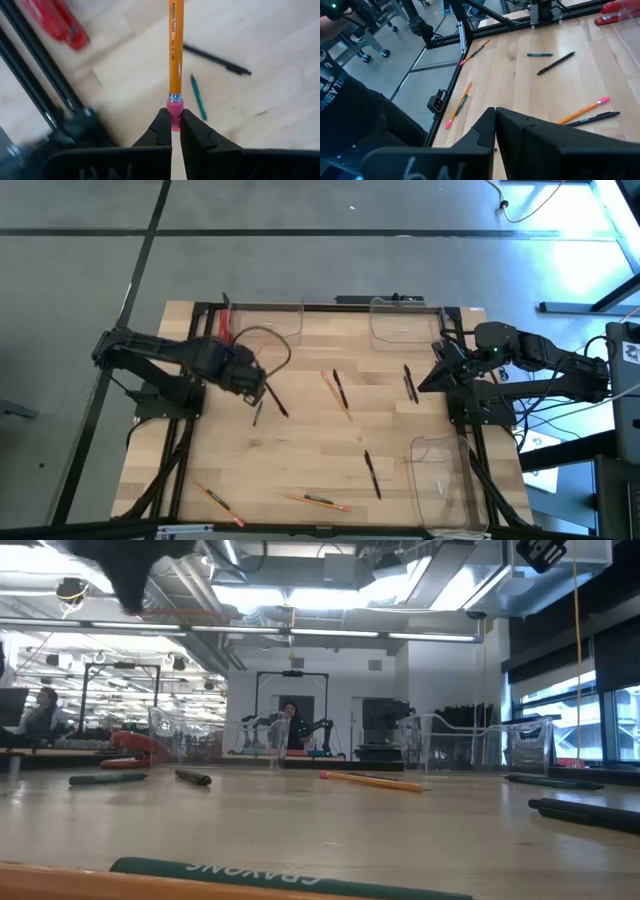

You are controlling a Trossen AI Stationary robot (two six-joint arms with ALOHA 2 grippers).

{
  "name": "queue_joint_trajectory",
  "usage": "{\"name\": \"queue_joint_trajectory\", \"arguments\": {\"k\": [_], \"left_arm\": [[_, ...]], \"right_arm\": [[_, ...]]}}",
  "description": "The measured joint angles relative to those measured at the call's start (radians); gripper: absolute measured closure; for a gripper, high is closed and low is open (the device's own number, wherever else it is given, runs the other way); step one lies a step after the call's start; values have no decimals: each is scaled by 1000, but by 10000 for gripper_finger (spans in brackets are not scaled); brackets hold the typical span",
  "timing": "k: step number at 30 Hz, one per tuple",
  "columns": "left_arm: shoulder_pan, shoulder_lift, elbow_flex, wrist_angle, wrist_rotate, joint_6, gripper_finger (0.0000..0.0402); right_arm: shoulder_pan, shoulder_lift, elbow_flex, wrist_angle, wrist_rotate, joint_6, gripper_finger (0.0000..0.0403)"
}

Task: Sort crayons/erasers/pens/pencils in bins
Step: Put the top left yellow pencil into the top left transparent bin

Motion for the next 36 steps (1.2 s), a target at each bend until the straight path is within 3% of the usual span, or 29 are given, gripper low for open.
{"name": "queue_joint_trajectory", "arguments": {"k": [10,20,26,36], "left_arm": [[377,0,38,14,-4,617,397],[650,76,38,171,-47,1155,397],[763,172,38,229,-46,1304,397],[876,320,38,218,-43,1367,397]], "right_arm": [[0,-2,0,0,0,-49,386],[0,-1,0,51,36,-150,386],[0,-1,0,120,149,-180,386],[0,-1,0,131,156,-179,386]]}}
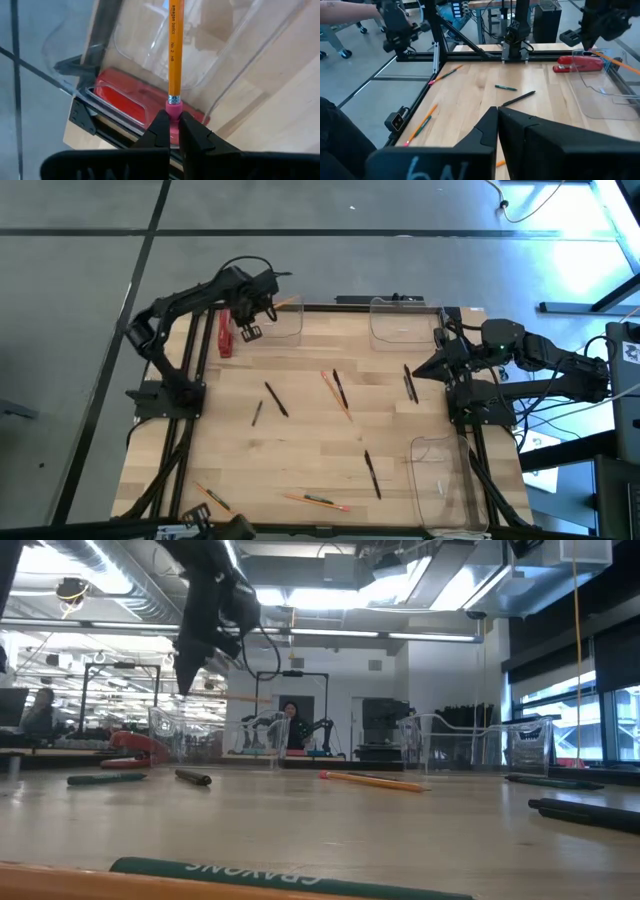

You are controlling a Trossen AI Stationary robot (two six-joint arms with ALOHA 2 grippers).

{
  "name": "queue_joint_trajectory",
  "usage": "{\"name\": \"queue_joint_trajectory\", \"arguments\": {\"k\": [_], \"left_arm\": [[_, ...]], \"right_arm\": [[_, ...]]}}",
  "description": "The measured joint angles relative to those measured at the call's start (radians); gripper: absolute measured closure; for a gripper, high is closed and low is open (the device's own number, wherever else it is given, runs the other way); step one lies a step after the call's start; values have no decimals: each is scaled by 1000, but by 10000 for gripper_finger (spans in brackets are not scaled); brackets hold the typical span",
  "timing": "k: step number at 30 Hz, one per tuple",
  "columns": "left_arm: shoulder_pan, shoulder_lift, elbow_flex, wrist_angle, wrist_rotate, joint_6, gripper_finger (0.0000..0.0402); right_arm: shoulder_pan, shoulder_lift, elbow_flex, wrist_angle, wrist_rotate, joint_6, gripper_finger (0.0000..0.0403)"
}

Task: Sort crayons/erasers/pens/pencils in bins
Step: Put the top left yellow pencil into the top left transparent bin

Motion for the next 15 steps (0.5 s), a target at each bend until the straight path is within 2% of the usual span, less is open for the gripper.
{"name": "queue_joint_trajectory", "arguments": {"k": [10,15], "left_arm": [[46,108,0,37,3,73,397],[63,143,0,38,5,77,397]], "right_arm": [[0,0,0,0,5,-4,386],[0,0,0,0,91,-25,386]]}}
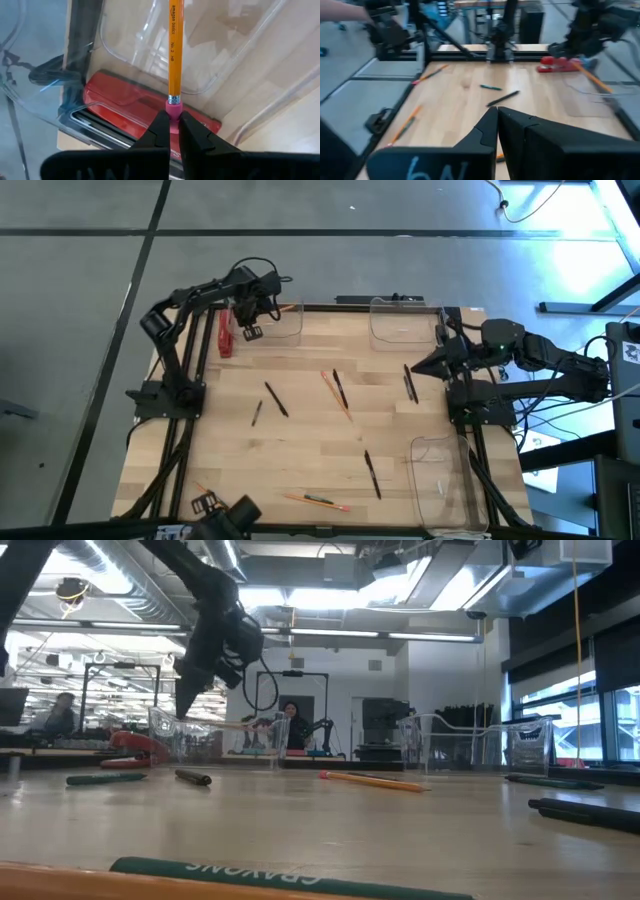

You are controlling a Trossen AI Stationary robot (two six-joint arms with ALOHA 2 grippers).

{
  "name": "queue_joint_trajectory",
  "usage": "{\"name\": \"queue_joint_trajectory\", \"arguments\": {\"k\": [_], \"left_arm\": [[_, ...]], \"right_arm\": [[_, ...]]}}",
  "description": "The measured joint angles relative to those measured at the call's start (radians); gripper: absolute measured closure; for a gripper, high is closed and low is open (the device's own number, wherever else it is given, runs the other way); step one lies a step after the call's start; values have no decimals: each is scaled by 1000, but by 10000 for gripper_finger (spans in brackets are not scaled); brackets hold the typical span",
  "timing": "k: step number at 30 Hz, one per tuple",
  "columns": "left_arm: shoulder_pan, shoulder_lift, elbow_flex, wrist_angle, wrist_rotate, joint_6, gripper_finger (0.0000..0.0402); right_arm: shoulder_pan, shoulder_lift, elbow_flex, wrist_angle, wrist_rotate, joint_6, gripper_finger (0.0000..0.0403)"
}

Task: Sort crayons/erasers/pens/pencils in bins
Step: Put the top left yellow pencil into the top left transparent bin

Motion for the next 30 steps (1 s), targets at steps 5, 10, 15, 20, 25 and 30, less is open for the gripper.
{"name": "queue_joint_trajectory", "arguments": {"k": [5,10,15,20,25,30], "left_arm": [[8,6,0,17,2,0,397],[12,6,0,22,12,0,397],[12,6,0,45,23,0,397],[12,6,0,79,24,-5,397],[13,6,0,83,25,21,397],[25,6,0,90,41,20,397]], "right_arm": [[0,0,0,0,75,0,386],[0,0,0,0,132,0,386],[0,0,0,0,156,0,386],[0,0,0,-1,155,0,386],[0,0,0,-2,155,0,386],[0,0,0,-2,154,0,386]]}}
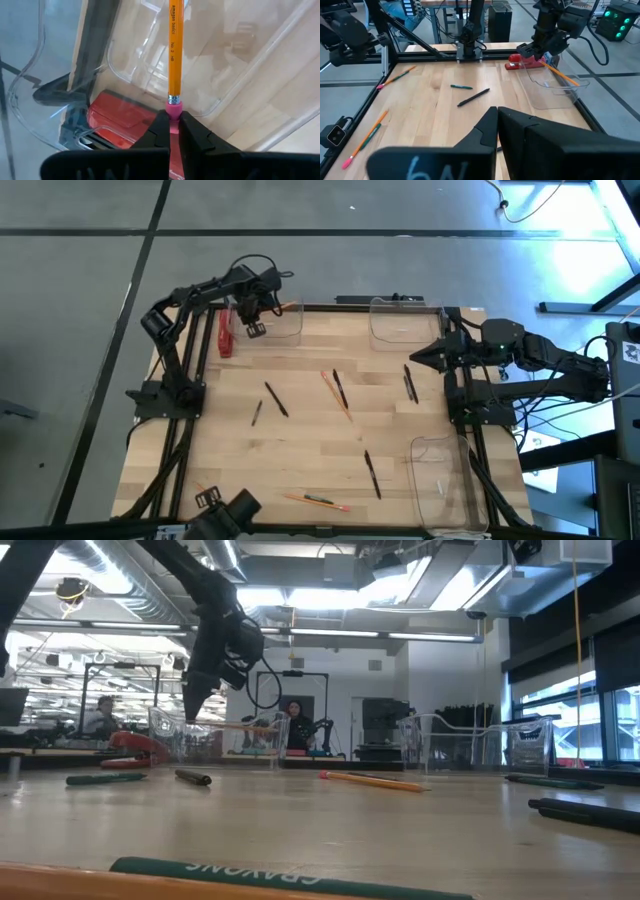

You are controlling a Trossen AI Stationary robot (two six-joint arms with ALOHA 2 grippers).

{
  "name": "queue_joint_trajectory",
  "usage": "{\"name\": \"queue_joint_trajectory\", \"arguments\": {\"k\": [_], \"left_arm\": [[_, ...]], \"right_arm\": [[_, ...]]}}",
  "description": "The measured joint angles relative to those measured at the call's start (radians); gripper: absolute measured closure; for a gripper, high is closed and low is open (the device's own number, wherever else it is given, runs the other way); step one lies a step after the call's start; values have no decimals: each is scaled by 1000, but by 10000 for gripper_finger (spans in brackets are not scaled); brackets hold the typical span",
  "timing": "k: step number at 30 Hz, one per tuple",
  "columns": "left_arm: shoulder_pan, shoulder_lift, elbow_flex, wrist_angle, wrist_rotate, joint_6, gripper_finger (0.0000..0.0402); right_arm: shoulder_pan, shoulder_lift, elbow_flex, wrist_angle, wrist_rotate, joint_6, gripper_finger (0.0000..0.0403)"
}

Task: Sort crayons/erasers/pens/pencils in bins
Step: Put the top left yellow pencil into the top left transparent bin

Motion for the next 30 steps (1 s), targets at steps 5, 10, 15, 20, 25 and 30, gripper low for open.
{"name": "queue_joint_trajectory", "arguments": {"k": [5,10,15,20,25,30], "left_arm": [[14,0,0,2,37,-9,397],[22,-1,-9,17,44,-20,397],[22,-1,-81,67,45,-23,397],[22,-1,-146,133,43,-30,397],[22,-1,-181,196,33,-29,397],[22,-1,-196,232,32,-27,386]], "right_arm": [[0,0,0,0,0,0,386],[0,0,0,0,-2,0,386],[0,0,0,0,-2,0,386],[0,0,0,0,-2,0,386],[0,0,0,0,-2,0,386],[0,0,0,0,-2,0,386]]}}
